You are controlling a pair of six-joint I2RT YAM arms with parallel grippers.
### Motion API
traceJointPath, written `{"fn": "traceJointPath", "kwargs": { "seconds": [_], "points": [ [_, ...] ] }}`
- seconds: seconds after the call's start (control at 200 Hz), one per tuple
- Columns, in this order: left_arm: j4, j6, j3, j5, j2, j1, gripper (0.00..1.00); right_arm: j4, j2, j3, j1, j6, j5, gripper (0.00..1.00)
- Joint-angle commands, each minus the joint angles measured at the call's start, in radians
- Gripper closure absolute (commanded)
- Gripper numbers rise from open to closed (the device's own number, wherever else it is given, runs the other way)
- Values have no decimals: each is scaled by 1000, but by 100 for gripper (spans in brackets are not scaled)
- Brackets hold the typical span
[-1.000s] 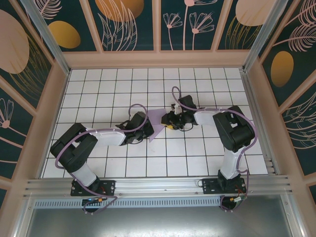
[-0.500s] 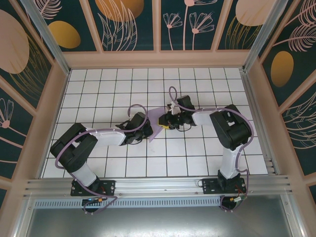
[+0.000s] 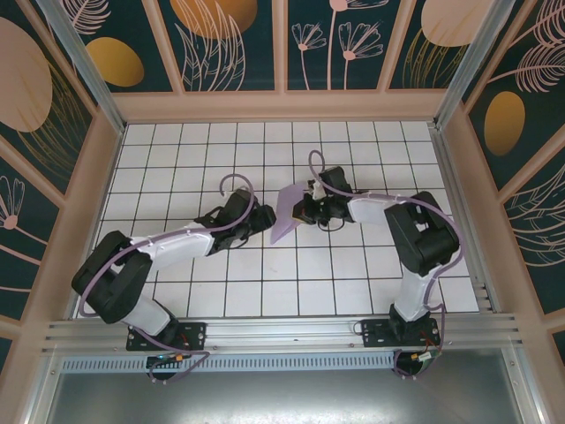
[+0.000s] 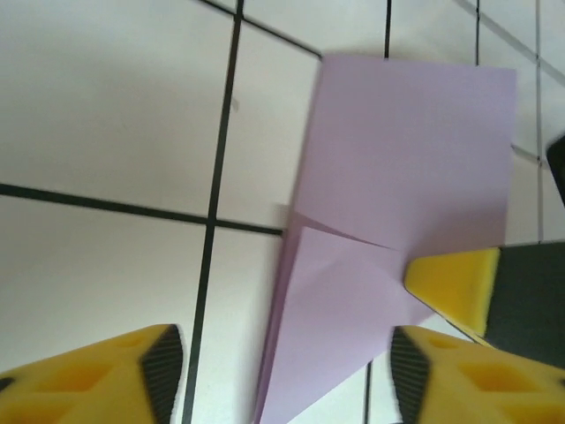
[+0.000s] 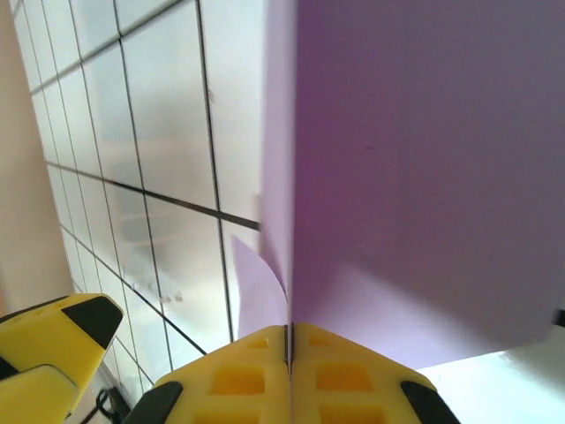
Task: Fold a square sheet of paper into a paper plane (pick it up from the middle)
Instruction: Fourth fold the wing at the center of the table.
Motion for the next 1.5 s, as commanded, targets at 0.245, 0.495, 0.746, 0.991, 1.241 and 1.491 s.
{"fn": "traceJointPath", "kwargs": {
  "seconds": [0.245,0.495,0.746,0.991,1.241,1.491],
  "points": [
    [102,202,-1,71,-84,47,10,-201,-115,22,28,286,253,100],
    [265,322,-31,176,11,47,5,-219,-36,66,29,349,226,100],
    [520,461,-148,210,5,46,8,-251,17,124,2,346,174,100],
    [587,577,-170,163,34,15,17,-269,35,139,-14,356,122,99],
    [469,709,-77,99,114,-59,15,-279,33,138,-25,354,86,97],
    [465,773,-12,135,259,-76,19,-285,40,143,-37,353,59,97]
  ]
}}
